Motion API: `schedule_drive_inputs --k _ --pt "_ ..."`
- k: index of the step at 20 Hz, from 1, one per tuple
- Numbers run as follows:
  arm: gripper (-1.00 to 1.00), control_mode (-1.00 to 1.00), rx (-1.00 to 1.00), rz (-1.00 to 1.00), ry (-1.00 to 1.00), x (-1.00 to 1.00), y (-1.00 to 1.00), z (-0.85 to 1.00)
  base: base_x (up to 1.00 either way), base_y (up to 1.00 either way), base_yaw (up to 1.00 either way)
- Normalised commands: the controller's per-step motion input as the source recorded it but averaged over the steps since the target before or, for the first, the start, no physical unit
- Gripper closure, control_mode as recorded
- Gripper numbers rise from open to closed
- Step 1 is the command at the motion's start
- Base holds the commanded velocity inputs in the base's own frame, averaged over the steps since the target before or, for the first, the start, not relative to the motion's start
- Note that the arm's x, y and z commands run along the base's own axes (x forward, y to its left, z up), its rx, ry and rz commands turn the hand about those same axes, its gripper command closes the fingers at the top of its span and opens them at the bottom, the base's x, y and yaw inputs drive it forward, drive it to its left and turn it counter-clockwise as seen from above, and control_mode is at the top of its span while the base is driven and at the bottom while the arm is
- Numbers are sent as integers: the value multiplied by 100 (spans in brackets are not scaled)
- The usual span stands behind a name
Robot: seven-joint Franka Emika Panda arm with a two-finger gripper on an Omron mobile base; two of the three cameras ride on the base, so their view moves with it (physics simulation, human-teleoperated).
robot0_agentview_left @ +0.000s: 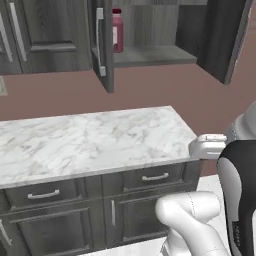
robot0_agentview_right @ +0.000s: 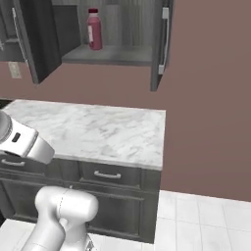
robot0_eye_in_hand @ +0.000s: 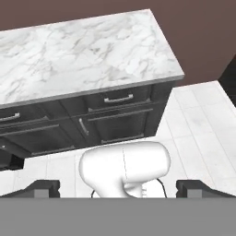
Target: Pick the juice, can from the counter and place them in the open cabinet.
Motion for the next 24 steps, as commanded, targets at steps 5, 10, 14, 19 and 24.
schedule_drive_inputs --k 5,10,14,19,24 --pt "-100 100 0 0 0 0 0 0 -40 -28 -68" --pt "-100 100 0 0 0 0 0 0 -1 -9 -87" --pt "-100 100 0 0 0 0 0 0 0 -5 -92" --pt "-100 100 0 0 0 0 0 0 0 -16 -90" --pt "-100 100 0 0 0 0 0 0 0 -13 -90"
